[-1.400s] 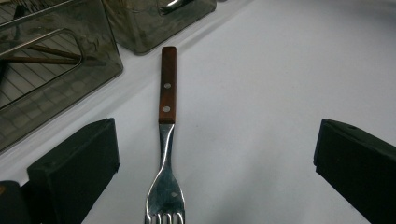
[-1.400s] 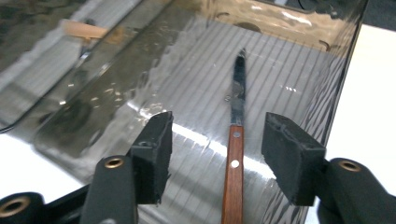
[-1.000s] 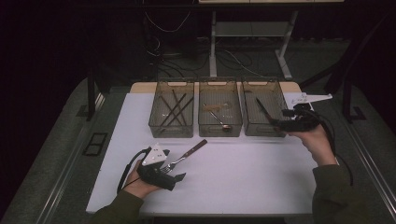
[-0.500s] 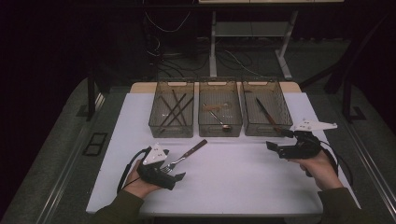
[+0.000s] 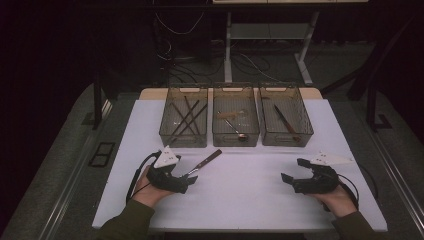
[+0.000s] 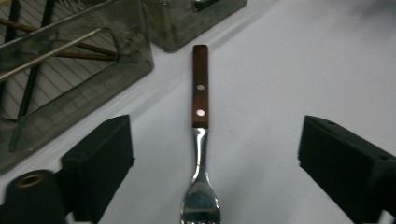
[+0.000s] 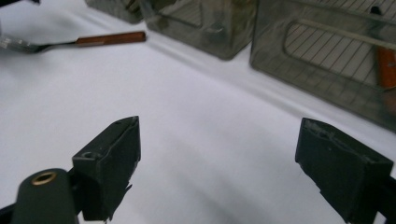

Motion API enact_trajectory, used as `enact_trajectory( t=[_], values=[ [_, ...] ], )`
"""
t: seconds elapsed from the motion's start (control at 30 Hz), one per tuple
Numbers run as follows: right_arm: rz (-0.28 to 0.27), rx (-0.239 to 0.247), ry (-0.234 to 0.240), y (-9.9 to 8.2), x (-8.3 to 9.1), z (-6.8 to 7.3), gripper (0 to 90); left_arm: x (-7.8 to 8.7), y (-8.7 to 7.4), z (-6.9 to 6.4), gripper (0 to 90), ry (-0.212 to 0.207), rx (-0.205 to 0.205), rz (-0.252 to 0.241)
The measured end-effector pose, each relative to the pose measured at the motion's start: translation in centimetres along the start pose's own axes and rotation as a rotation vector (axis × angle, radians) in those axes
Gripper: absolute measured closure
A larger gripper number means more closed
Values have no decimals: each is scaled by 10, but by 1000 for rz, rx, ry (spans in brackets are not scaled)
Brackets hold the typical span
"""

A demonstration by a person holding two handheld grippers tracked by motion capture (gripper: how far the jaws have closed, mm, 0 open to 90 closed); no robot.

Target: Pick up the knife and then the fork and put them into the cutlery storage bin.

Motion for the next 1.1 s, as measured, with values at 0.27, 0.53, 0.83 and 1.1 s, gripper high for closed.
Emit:
enact_trajectory(
  t=[0.27, 0.53, 0.83, 1.1],
  values=[
    [33, 25, 22, -7, -1, 10, 145, -18, 14, 12, 317, -17, 10, 69],
    [38, 28, 20, -8, -2, 9, 145, -44, 21, 17, 515, -62, 14, 165],
    [41, 35, 19, -8, -2, 9, 145, -61, 18, 14, 633, -73, -19, 233],
    [38, 50, 13, -8, -1, 9, 145, -61, 17, 12, 682, -59, -91, 244]
  ],
)
Point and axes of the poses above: each handheld gripper's, and its own axes: x roughly backward along the jaws, y roughly out of its top, z roughly to its left, the point moved 3 cm from there along -x, roughly forward along the jaws, and after that the axes turned 1 degree about x, right-handed, at the moved point
